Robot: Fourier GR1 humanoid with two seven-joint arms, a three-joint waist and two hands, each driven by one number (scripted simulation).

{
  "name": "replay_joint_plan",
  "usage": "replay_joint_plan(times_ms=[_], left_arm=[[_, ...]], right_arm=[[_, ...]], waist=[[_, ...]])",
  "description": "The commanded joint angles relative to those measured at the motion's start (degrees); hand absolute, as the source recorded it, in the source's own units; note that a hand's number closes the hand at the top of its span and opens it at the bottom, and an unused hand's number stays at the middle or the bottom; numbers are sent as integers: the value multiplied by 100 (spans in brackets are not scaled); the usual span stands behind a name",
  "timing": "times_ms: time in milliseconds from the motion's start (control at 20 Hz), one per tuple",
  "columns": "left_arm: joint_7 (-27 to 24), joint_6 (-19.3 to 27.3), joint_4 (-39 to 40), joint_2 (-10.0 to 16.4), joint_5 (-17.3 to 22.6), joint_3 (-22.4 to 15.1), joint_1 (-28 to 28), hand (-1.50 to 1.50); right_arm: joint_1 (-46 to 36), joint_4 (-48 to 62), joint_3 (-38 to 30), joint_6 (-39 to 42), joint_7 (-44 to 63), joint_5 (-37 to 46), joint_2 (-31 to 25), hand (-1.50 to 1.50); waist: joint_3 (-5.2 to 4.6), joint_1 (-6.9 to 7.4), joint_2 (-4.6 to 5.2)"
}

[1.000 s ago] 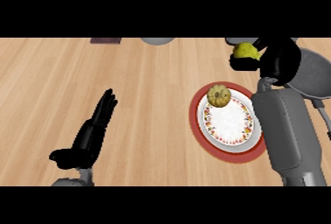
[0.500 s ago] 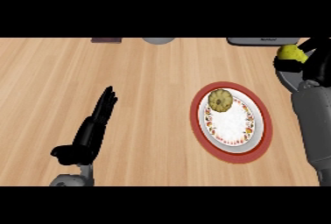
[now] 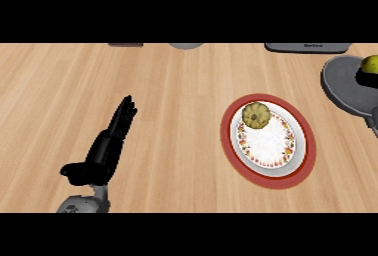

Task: Pick the pear from the plate and place it in the pan

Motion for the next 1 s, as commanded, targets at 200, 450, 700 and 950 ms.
replay_joint_plan(times_ms=[200, 450, 700, 950], left_arm=[[303, -148, -410, 109, 126, -75, 143, 0], [186, -17, -185, -53, -10, -151, -183, 0], [69, -48, -141, -137, 8, -242, -40, 0], [-20, 7, -58, -19, -66, -121, -49, 0]], right_arm=[[-300, 1151, -642, -259, -1326, -752, -617, 150], [-456, 2185, -276, 1904, -407, -377, -885, -150], [-750, 2250, -735, 2698, -921, -946, -993, -150], [-443, 1887, -1346, 1916, -1983, -1567, -732, -150]], waist=[[12, 117, 28], [13, 262, 122], [32, 318, 135], [47, 225, 131]])
